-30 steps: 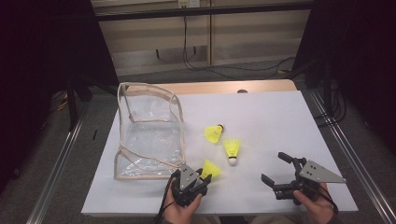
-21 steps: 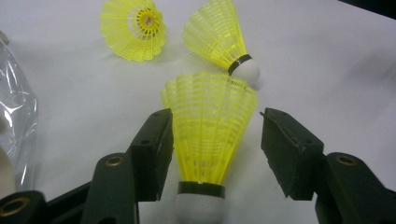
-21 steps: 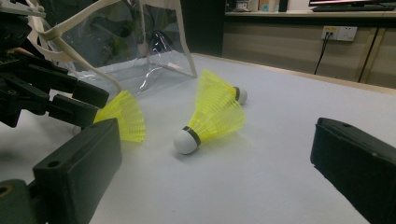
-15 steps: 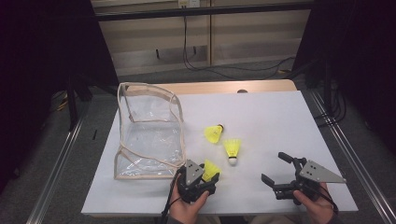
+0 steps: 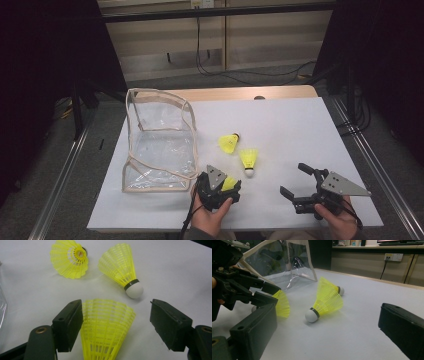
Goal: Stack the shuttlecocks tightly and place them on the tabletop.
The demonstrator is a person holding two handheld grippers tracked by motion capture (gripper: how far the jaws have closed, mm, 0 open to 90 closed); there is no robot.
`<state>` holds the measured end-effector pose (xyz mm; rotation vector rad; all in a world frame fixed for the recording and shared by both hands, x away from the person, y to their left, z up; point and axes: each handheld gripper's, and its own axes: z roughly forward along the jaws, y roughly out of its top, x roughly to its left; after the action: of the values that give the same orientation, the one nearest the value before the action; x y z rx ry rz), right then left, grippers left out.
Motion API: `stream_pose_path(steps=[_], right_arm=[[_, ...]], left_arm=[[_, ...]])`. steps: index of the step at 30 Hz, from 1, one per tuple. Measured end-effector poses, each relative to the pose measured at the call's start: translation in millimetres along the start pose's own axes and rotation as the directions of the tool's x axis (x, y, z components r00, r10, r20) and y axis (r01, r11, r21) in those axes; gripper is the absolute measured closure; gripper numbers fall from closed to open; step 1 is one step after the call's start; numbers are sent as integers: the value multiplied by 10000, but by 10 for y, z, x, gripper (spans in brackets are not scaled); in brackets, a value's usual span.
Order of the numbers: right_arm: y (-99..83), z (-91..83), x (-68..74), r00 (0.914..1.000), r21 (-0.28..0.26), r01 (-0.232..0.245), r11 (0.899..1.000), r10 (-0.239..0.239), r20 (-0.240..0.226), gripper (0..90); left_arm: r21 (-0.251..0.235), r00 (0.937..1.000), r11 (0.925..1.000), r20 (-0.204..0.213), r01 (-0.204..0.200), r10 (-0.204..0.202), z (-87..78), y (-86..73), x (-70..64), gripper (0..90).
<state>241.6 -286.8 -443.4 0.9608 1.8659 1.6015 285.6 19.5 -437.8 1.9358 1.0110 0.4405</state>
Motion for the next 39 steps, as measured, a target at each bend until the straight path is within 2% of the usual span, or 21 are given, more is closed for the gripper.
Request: stream_pose_path(steps=[4,6,8,10,15,16,21,24,28,30,35,39], right_arm=[[17,-17,-6,9999,-46,153,9999,-153,51,13],[23,-31,-13,9998,-118,174,9998,-173,92,13],[24,-49,-21,9998,-125,146,9998,-145,113,13],[29,-66,-35,9997,-152,164,9998,-161,198,13],[37,-95,-58,9994,-264,143,9996,-135,310,13],[37,-94,-58,9994,-262,108,9996,-100,316,13],[38,-91,-55,9995,-268,124,9996,-116,294,13],[38,-91,-53,9995,-280,119,9995,-111,286,13],[41,-101,-60,9994,-311,142,9994,-132,315,13],[42,-108,-60,9994,-325,136,9994,-125,326,13],[37,-120,-68,9992,-286,146,9995,-135,383,13],[47,-136,-54,9987,-315,306,9990,-293,416,12]], left_arm=[[-21,9999,10000,-127,-68,68,44,24,-49,286],[56,10000,9999,4,83,-83,59,40,-66,364],[221,9999,9997,-57,-103,104,55,53,-75,440],[219,9999,9997,-58,-88,90,59,53,-78,511],[385,9997,9990,-37,-222,223,29,70,-54,637],[364,9999,9992,31,-138,137,29,78,-46,663],[517,9997,9985,163,-175,167,24,136,-2,744],[389,9991,9988,301,-308,296,12,197,-21,778],[176,9985,9996,513,-208,199,34,276,-46,795],[78,9977,9999,676,-104,98,47,310,-54,799],[-38,9959,9996,851,-295,297,54,419,-69,802],[-223,9949,9995,976,-234,254,53,516,-57,804]])
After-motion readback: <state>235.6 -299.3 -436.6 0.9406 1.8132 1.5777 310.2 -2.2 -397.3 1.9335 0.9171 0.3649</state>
